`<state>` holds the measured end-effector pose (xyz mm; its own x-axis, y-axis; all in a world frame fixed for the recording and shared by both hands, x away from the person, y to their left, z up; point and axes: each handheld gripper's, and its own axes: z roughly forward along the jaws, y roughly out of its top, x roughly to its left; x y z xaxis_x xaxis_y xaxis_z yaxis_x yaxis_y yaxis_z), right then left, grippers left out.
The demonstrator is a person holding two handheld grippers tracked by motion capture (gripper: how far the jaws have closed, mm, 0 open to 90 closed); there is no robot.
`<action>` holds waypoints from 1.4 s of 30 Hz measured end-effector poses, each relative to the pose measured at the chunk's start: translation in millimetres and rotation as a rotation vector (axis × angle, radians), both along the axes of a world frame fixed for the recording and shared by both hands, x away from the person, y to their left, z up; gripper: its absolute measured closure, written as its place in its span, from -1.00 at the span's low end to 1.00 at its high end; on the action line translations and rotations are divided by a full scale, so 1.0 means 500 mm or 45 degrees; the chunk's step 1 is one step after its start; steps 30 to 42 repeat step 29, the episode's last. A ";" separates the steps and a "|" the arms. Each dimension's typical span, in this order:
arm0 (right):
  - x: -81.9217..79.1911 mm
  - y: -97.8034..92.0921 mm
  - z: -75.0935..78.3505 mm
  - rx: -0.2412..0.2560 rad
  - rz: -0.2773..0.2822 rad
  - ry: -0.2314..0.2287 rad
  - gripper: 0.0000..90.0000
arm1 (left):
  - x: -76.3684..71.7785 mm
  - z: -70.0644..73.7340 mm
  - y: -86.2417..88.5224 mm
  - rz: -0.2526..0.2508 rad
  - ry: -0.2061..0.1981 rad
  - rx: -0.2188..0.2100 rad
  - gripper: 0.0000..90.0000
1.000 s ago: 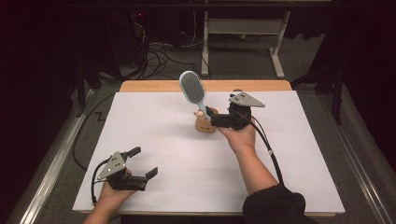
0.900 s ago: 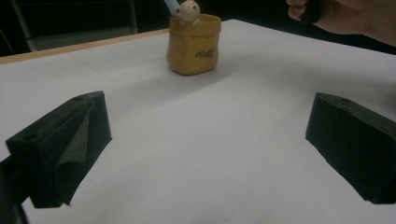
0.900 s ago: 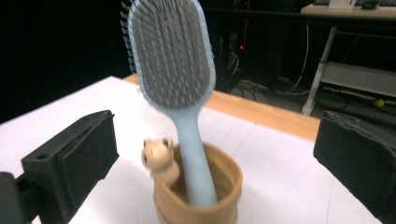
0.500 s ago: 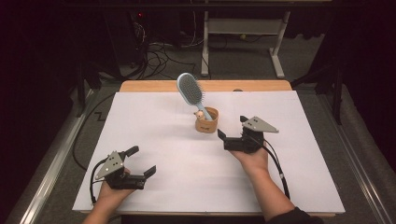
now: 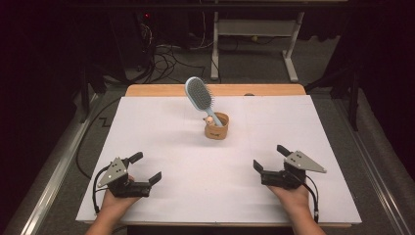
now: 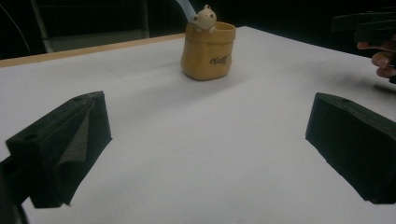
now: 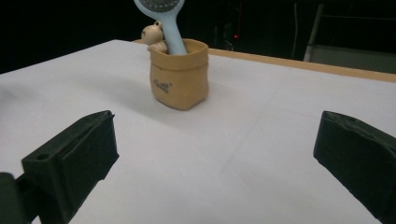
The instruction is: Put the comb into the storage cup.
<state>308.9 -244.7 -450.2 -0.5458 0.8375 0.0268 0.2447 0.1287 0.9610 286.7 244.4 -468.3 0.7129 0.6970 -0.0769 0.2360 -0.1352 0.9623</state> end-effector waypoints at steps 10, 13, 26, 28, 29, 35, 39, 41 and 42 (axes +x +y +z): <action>-0.084 -0.097 0.000 0.041 -0.069 -0.061 -1.00 | -0.004 0.002 -0.003 -0.005 0.007 -0.009 -0.98; -0.082 -0.105 -0.005 0.041 -0.083 -0.093 -1.00 | -0.002 0.001 -0.005 -0.004 0.017 -0.002 -0.98; -0.076 -0.114 -0.001 0.056 -0.113 -0.107 -1.00 | -0.010 0.005 -0.002 -0.001 0.018 -0.008 -0.98; -0.079 -0.110 0.000 0.038 -0.116 -0.119 -1.00 | -0.010 0.004 -0.004 -0.008 0.021 -0.002 -0.98; -0.079 -0.110 0.001 0.035 -0.115 -0.122 -1.00 | -0.010 0.004 -0.007 -0.014 0.016 0.002 -0.98; -0.079 -0.110 0.001 0.035 -0.115 -0.122 -1.00 | -0.010 0.004 -0.007 -0.014 0.016 0.002 -0.98; -0.079 -0.110 0.001 0.035 -0.115 -0.122 -1.00 | -0.010 0.004 -0.007 -0.014 0.016 0.002 -0.98; -0.079 -0.110 0.001 0.035 -0.115 -0.122 -1.00 | -0.010 0.004 -0.007 -0.014 0.016 0.002 -0.98; -0.079 -0.110 0.001 0.035 -0.115 -0.122 -1.00 | -0.010 0.004 -0.007 -0.014 0.016 0.002 -0.98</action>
